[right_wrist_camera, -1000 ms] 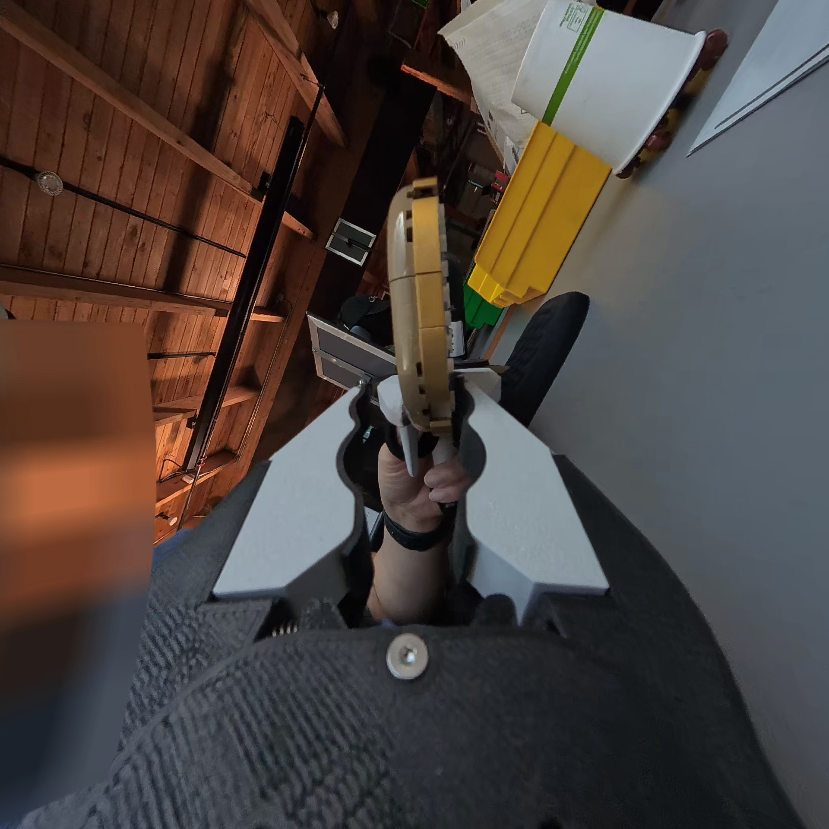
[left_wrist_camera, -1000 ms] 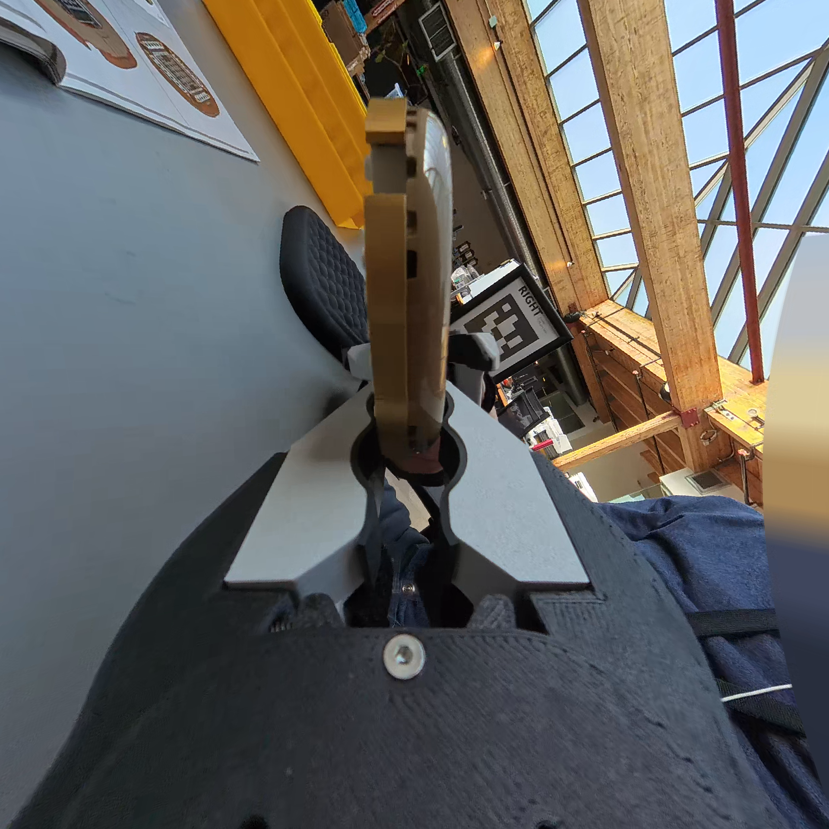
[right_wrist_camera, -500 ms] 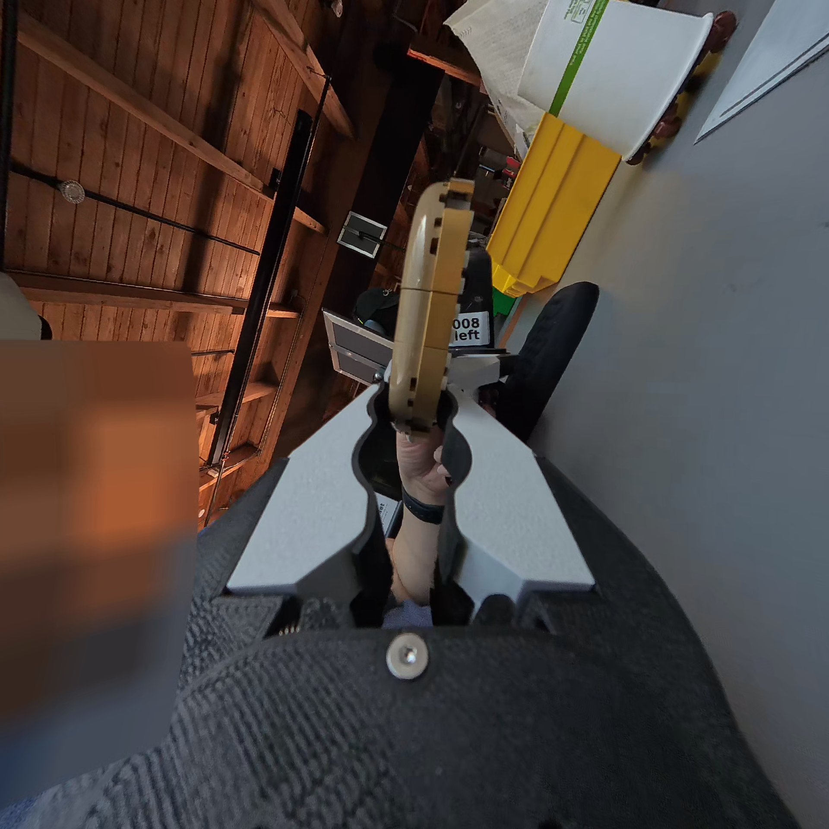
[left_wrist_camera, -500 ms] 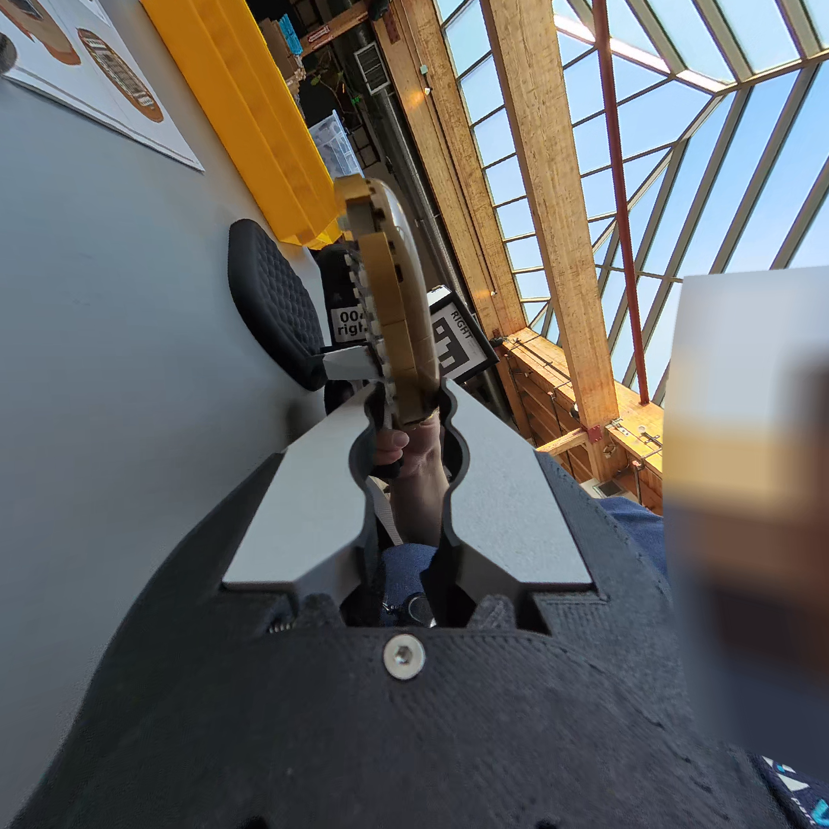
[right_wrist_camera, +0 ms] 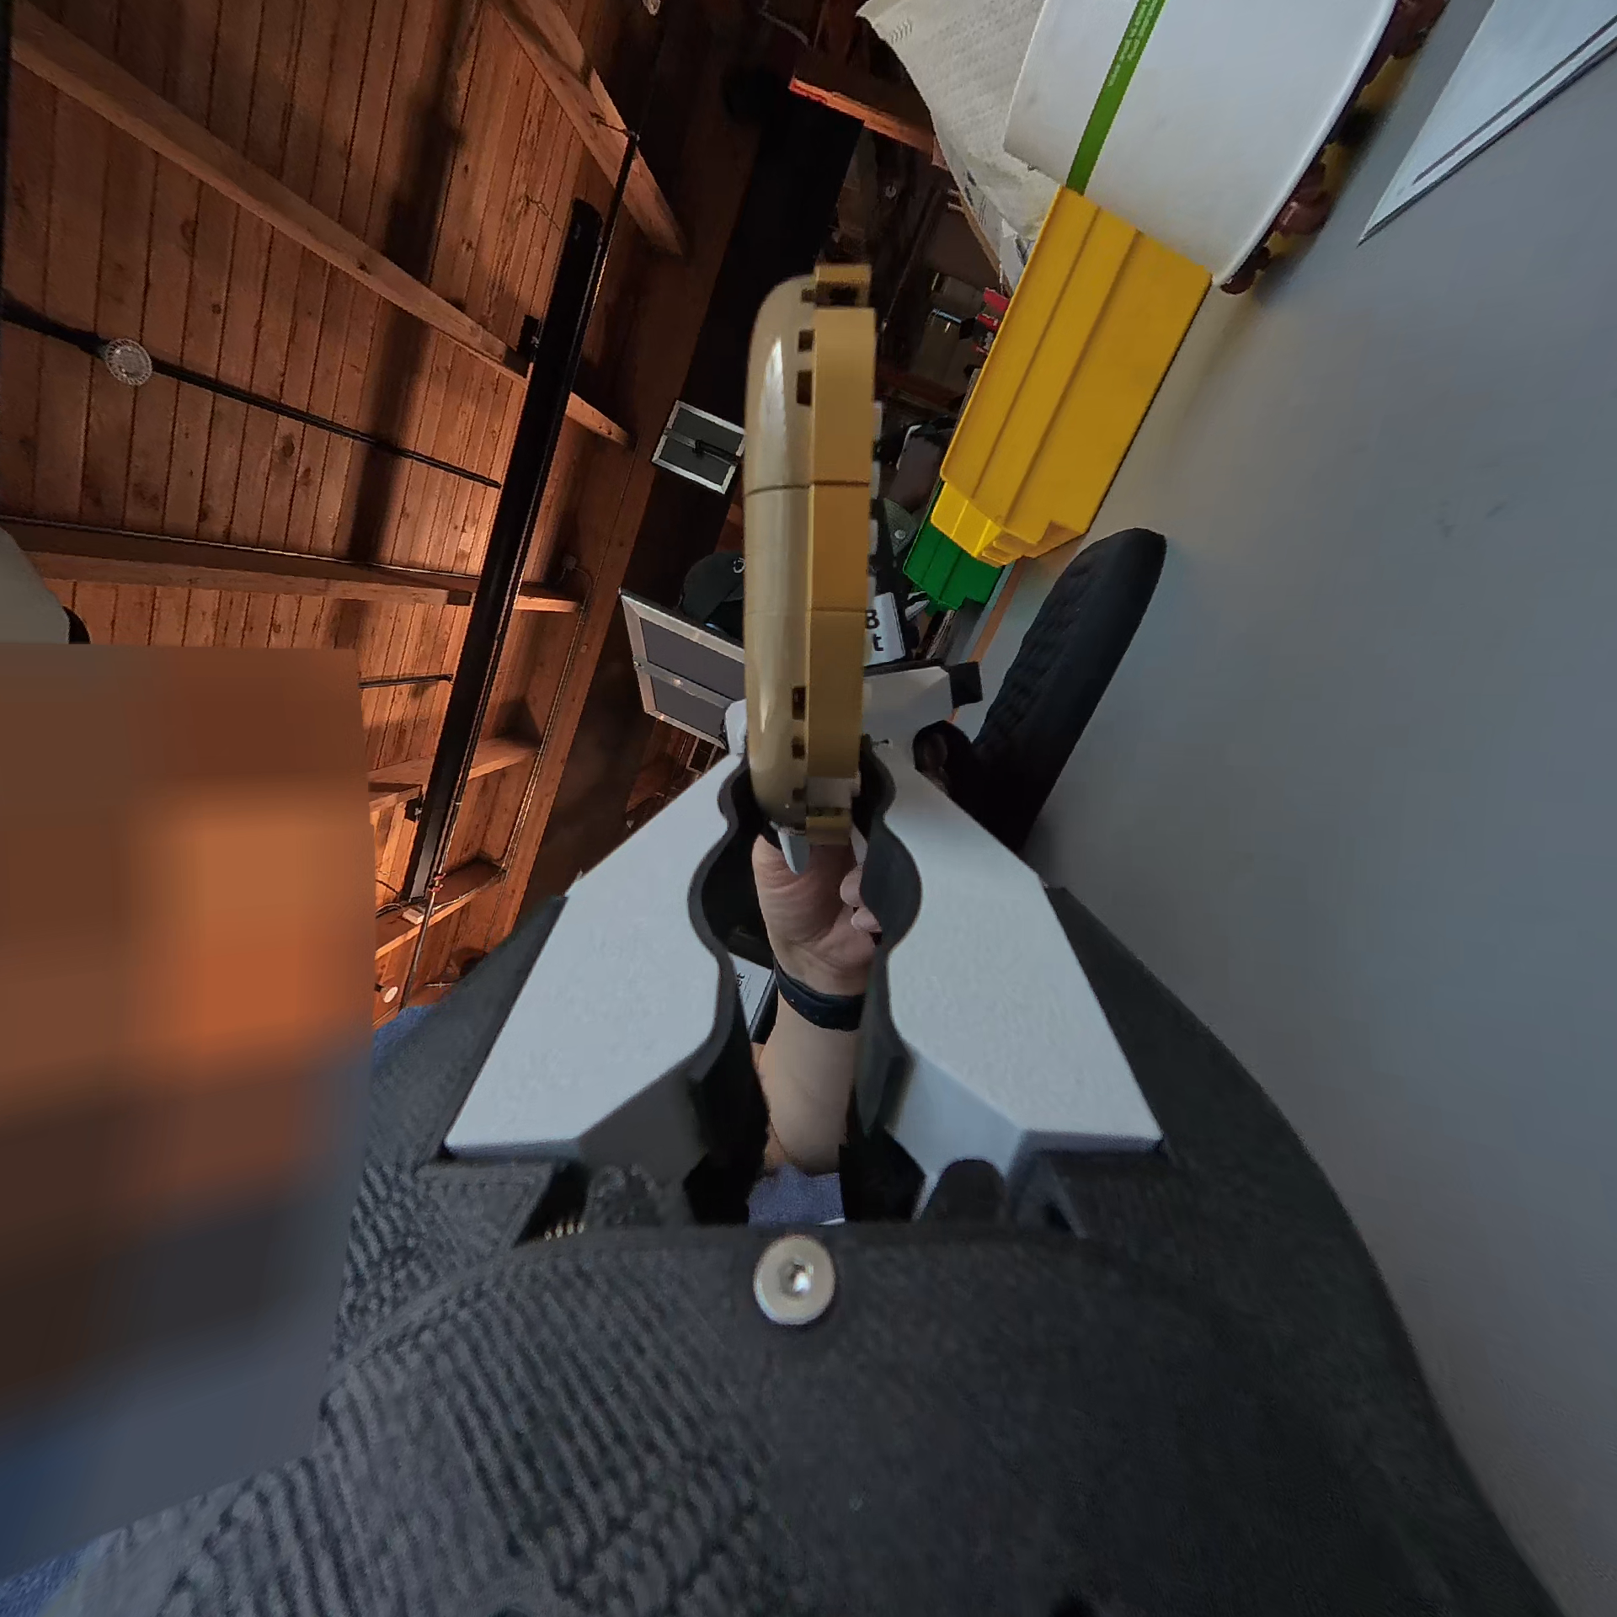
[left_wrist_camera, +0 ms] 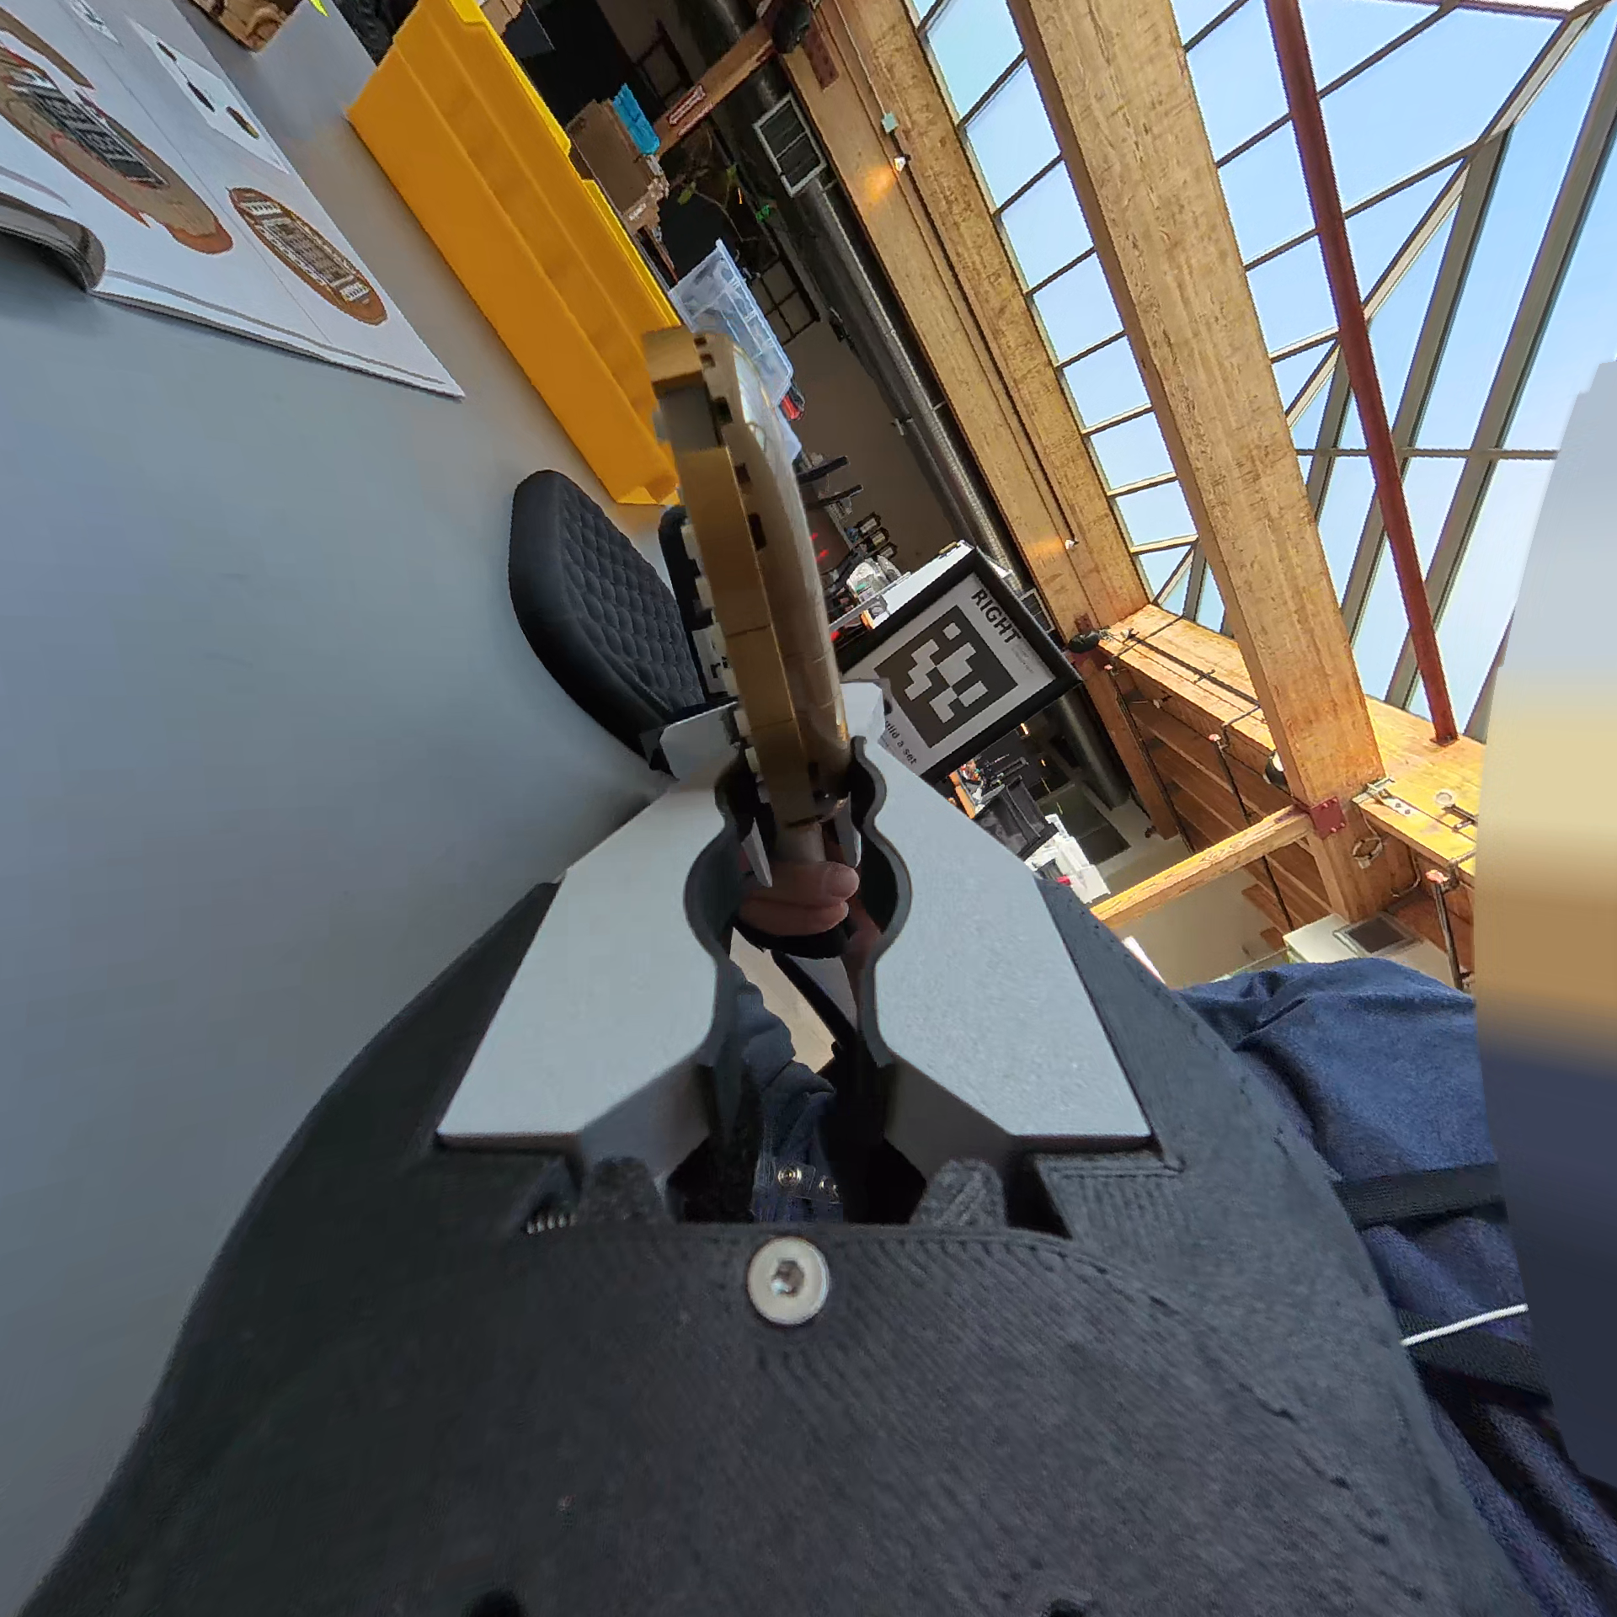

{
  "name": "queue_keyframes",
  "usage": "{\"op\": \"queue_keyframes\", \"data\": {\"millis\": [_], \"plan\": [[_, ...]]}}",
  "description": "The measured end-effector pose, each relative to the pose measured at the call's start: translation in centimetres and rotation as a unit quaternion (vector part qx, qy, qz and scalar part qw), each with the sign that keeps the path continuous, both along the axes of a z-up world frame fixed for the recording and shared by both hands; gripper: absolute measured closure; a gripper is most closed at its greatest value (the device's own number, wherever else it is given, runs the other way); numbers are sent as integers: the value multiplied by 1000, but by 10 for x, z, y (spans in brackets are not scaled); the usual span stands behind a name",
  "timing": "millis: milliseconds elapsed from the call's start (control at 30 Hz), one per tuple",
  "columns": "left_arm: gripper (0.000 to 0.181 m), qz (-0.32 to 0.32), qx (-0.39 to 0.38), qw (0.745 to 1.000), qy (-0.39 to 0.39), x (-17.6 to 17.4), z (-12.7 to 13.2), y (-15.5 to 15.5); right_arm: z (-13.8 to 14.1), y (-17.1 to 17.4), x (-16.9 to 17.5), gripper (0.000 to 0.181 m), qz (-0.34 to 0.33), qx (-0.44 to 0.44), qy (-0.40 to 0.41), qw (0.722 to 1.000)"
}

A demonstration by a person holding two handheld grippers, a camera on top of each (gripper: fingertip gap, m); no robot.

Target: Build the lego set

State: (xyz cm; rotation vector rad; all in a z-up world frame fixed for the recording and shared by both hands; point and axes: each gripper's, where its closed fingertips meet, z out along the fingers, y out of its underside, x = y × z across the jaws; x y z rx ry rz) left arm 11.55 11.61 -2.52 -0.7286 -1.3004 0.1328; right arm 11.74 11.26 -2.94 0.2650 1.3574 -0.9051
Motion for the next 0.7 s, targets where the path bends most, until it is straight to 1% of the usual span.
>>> {"op": "queue_keyframes", "data": {"millis": [67, 100, 133, 200, 267, 300, 367, 433, 467, 500, 533, 567, 667, 700], "plan": [[159, -9, -12, 1000, 2, 1, 3, 1, 0, 3, 2, 162, 7, -1, 7, 1000], [154, -13, -6, 1000, 9, 3, 6, 1, 1, 4, 2, 162, 8, -5, 12, 1000], [153, -16, 5, 1000, 15, 4, 9, 0, 3, 4, 2, 162, 6, -11, 10, 1000], [156, -6, 28, 999, 31, 7, 13, -8, 6, 8, 7, 161, 25, -22, 18, 999], [158, -4, 53, 998, 40, 11, 15, -14, 5, 7, 7, 161, 17, -27, 43, 999], [161, -7, 57, 998, 39, 13, 14, -15, 5, 7, 9, 162, 13, -37, 56, 998], [162, -13, 51, 998, 29, 15, 14, -13, 5, 9, 12, 160, 19, -46, 81, 995], [162, -14, 41, 999, 19, 15, 12, -12, 13, 5, 2, 128, 7, -48, 69, 996], [162, -16, 40, 999, 19, 15, 12, -10, 16, 1, -9, 124, -11, -45, 62, 997], [162, -20, 44, 999, 21, 15, 12, -9, 20, -2, -20, 135, -29, -48, 52, 997], [162, -26, 49, 998, 26, 14, 14, -6, 24, -2, -28, 155, -34, -53, 46, 997], [162, -31, 51, 998, 32, 14, 16, -4, 23, 0, -29, 162, -20, -54, 50, 997], [162, -40, 23, 999, 18, 12, 11, 0, 19, 4, -30, 162, 4, -34, 42, 999], [157, -43, 26, 999, 16, 12, 12, -1, 17, 5, -29, 162, 10, -31, 33, 999]]}}
